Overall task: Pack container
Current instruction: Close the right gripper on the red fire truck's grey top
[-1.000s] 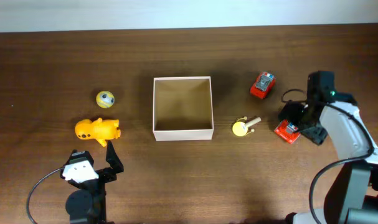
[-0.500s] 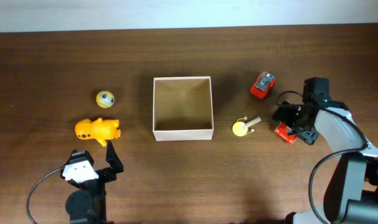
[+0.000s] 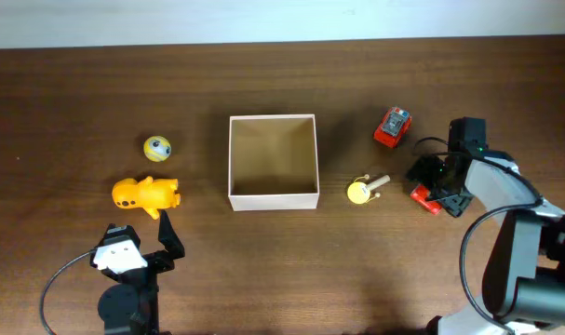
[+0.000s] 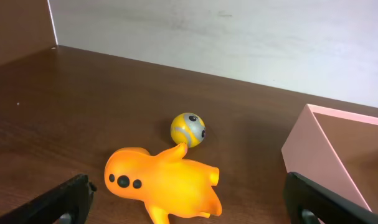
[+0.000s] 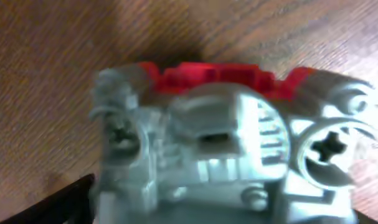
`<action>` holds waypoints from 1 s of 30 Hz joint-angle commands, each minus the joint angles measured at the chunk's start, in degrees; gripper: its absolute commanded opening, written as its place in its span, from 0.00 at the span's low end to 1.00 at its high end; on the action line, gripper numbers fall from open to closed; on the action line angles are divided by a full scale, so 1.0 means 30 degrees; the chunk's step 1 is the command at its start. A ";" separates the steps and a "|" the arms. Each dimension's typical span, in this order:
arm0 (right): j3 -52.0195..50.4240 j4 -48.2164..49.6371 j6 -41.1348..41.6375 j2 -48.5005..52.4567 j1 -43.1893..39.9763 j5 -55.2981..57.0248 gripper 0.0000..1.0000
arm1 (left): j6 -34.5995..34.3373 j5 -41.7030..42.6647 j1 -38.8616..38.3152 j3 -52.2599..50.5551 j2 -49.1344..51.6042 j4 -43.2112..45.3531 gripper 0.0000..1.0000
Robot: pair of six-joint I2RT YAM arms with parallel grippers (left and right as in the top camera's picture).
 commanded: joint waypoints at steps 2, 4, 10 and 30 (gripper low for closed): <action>-0.0138 0.0080 0.0284 0.0175 -0.0073 0.0189 0.82 | -0.0022 0.0284 0.0022 -0.0175 -0.0160 0.0058 0.99; -0.0138 0.0073 0.0262 0.0175 -0.0073 0.0255 0.79 | -0.0022 0.0284 0.0022 -0.0175 -0.0160 0.0058 0.99; -0.0138 0.0080 0.0182 0.0175 -0.0087 0.0495 0.71 | -0.0022 0.0284 0.0022 -0.0175 -0.0160 0.0058 0.99; 0.0423 -0.0022 -0.2259 0.0168 -0.0087 0.0357 0.60 | -0.0022 0.0284 0.0022 -0.0175 -0.0160 0.0058 0.99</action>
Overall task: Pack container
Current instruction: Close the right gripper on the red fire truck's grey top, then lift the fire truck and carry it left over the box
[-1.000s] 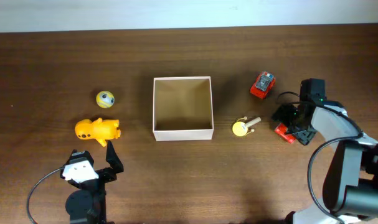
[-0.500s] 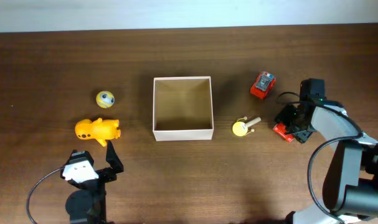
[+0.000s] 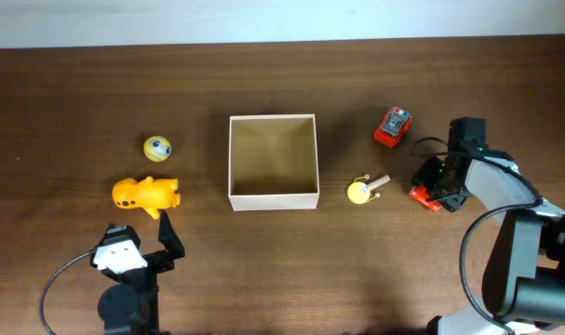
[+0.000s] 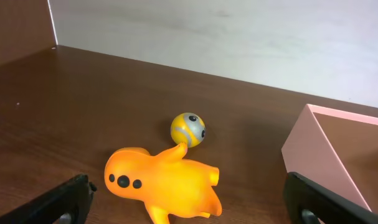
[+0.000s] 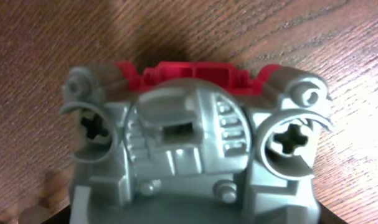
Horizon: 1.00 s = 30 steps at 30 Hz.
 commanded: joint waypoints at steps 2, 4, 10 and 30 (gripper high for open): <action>0.0816 -0.0328 -0.1137 0.0153 -0.0087 0.0160 0.60 | -0.0022 0.0284 0.0022 -0.0175 -0.0160 0.0066 0.99; 0.1581 -0.0736 -0.1756 0.0146 -0.0087 0.0153 0.61 | -0.0022 0.0284 0.0022 -0.0175 -0.0160 0.0058 0.99; 0.4459 -0.2630 -0.3257 0.0138 -0.0087 0.0168 0.60 | -0.0022 0.0284 0.0022 -0.0175 -0.0160 0.0058 0.99; 1.4834 -0.7708 -0.5683 0.0138 0.3228 -0.1982 0.60 | -0.0022 0.0284 0.0022 -0.0175 -0.0160 0.0066 0.99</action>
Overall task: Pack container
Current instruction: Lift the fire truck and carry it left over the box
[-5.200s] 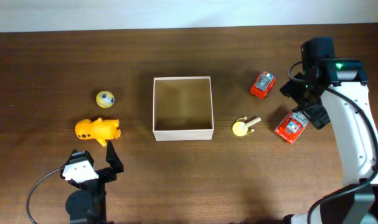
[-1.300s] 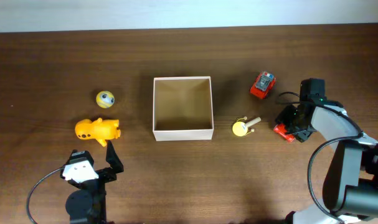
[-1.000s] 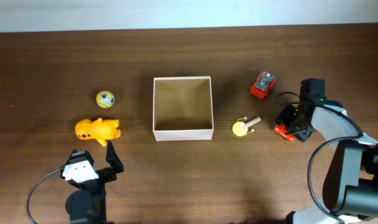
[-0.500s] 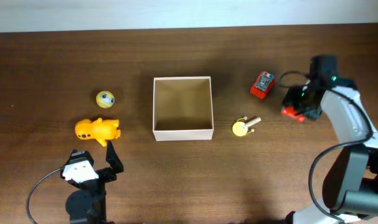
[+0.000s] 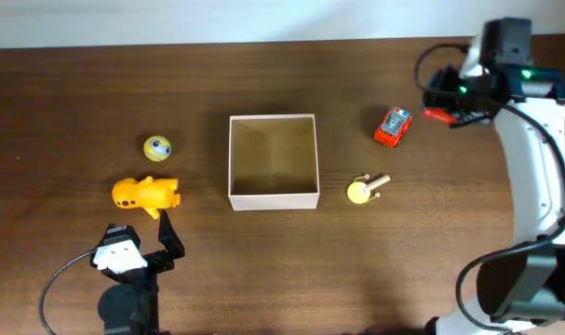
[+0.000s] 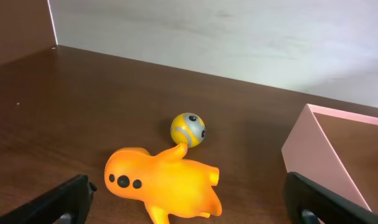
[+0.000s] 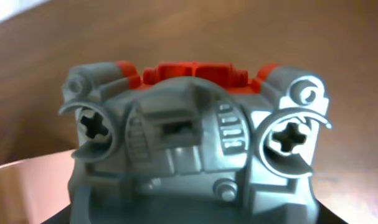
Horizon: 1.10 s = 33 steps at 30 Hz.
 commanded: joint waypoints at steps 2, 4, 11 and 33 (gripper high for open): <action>0.0750 0.0481 -0.0240 0.0029 0.2470 -0.0430 0.61 | -0.0022 0.0284 0.0022 -0.0175 -0.0160 0.0066 0.99; 0.0750 0.0882 -0.0204 0.0029 0.3541 -0.0423 0.60 | -0.0022 0.0284 0.0022 -0.0175 -0.0160 0.0066 0.99; 0.0750 0.3075 0.0889 0.0036 0.7198 -0.0401 0.60 | -0.0022 0.0284 0.0022 -0.0175 -0.0160 0.0066 0.99; 0.0714 0.3526 0.5909 0.4758 1.1642 -0.0488 0.61 | -0.0022 0.0284 0.0022 -0.0175 -0.0160 0.0066 0.99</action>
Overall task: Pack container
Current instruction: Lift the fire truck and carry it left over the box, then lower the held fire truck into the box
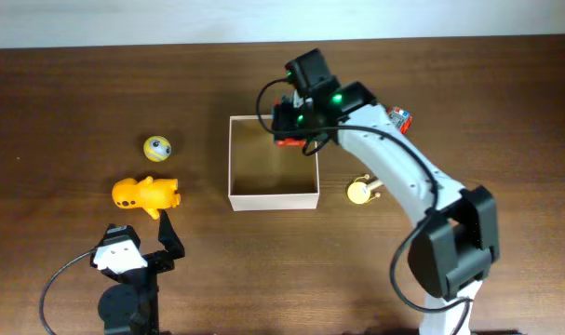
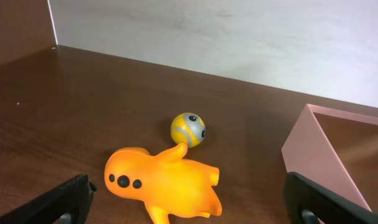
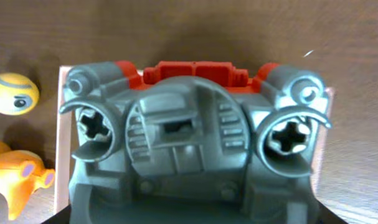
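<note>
The open pink box [image 1: 273, 197] stands mid-table. My right gripper [image 1: 291, 130] hangs over the box's far right corner, shut on a red and grey toy vehicle [image 3: 195, 149] that fills the right wrist view. A second red toy car [image 1: 399, 117] is partly hidden behind the right arm. To the box's right lies a yellow disc with a wooden peg [image 1: 363, 190]. On its left are an orange creature toy [image 2: 164, 183] and a yellow-grey ball [image 2: 188, 129]. My left gripper [image 2: 189, 211] is open, low near the table's front, just short of the orange toy.
A pale wall runs along the table's far edge [image 2: 238, 43]. The right arm [image 1: 394, 167] reaches across the table from the right side over the second red car.
My right gripper, still holding the red and grey vehicle, has moved from the far right of the table to above the box's far right corner. The left arm has not moved.
My right gripper was low at the table's right side around the red and grey vehicle, then shut on it there. It then held the toy raised at the far right, and now holds it over the box. The left gripper stayed open and still.
</note>
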`<action>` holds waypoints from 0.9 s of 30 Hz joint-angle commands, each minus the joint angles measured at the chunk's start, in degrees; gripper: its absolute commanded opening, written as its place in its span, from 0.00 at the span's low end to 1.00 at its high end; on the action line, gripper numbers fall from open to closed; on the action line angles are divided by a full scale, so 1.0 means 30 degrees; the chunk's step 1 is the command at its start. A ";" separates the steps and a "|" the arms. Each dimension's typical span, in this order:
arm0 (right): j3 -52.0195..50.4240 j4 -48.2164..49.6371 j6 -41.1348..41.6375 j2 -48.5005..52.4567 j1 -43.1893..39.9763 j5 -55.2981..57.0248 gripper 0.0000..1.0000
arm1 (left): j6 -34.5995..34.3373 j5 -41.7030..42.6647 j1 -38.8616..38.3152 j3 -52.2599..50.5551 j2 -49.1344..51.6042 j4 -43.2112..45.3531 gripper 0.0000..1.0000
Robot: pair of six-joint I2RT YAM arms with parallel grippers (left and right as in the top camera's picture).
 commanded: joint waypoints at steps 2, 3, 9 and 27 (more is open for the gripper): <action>0.0386 0.0015 0.1100 0.0153 0.0554 -0.0211 0.60 | -0.0022 0.0284 0.0015 -0.0175 -0.0160 0.0066 0.99; 0.0372 -0.0036 0.1333 0.0175 0.0641 -0.0197 0.60 | -0.0022 0.0284 0.0015 -0.0175 -0.0160 0.0058 0.99; 0.0342 -0.1056 0.1821 0.0262 0.0670 -0.0051 0.60 | -0.0022 0.0284 0.0015 -0.0175 -0.0160 0.0058 0.99; -0.0095 -0.0685 0.1239 0.2280 0.0597 0.0248 0.60 | -0.0022 0.0284 0.0015 -0.0175 -0.0160 0.0058 0.99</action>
